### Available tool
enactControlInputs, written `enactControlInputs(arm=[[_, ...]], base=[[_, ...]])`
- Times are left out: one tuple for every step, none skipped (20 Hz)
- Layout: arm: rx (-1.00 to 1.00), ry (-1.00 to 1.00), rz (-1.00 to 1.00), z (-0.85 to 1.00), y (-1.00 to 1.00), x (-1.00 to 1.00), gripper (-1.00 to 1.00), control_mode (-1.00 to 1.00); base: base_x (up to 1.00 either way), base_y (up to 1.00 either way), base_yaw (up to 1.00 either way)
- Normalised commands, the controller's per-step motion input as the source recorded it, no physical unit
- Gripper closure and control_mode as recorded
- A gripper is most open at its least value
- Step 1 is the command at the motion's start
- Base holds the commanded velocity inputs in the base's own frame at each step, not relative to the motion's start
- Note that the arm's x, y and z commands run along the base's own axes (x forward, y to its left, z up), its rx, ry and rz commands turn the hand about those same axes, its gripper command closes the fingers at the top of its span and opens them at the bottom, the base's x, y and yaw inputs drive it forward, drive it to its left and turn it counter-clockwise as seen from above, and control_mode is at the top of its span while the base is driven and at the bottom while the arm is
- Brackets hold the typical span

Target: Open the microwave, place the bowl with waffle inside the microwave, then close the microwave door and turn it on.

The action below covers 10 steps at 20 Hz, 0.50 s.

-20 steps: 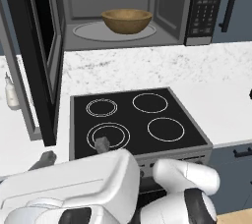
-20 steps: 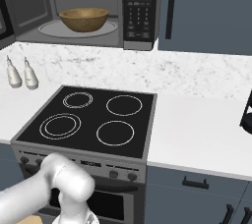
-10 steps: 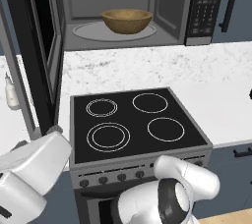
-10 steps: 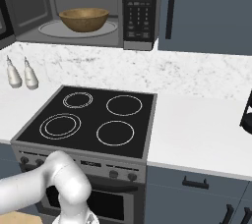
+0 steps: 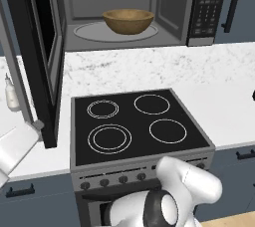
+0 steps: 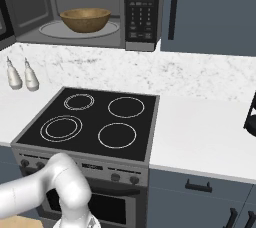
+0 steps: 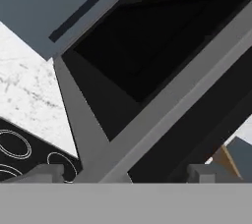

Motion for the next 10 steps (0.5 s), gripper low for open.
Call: enactControlInputs(arm=[[-0.16,0.0,-0.04,-0.39,0.11,0.64,-1.0,-1.0],[-0.16,0.0,-0.04,-0.39,0.09,0.69,-1.0,-1.0],[-0.16,0.01,-0.03,-0.37,0.09,0.69,-1.0,-1.0],[-0.15,0.01,-0.03,-0.36,0.09,0.69,-1.0,-1.0],[-0.15,0.02,-0.03,-0.36,0.06,0.71,-1.0,-1.0],[-0.16,0.02,-0.03,-0.34,0.04,0.7,-1.0,-1.0],[-0.17,0.02,-0.03,-0.33,0.02,0.69,-1.0,-1.0],[-0.18,0.02,-0.04,-0.26,0.0,0.65,-1.0,-1.0],[-0.19,0.02,-0.04,-0.19,0.0,0.59,-1.0,-1.0],[-0.21,0.04,-0.05,-0.14,0.0,0.57,-1.0,-1.0]], base=[[0.0,0.0,0.0],[0.0,0.0,0.0],[0.0,0.0,0.0],[0.0,0.0,0.0],[0.0,0.0,0.0],[0.0,0.0,0.0],[0.0,0.0,0.0],[0.0,0.0,0.0],[0.0,0.0,0.0],[0.0,0.0,0.0]])
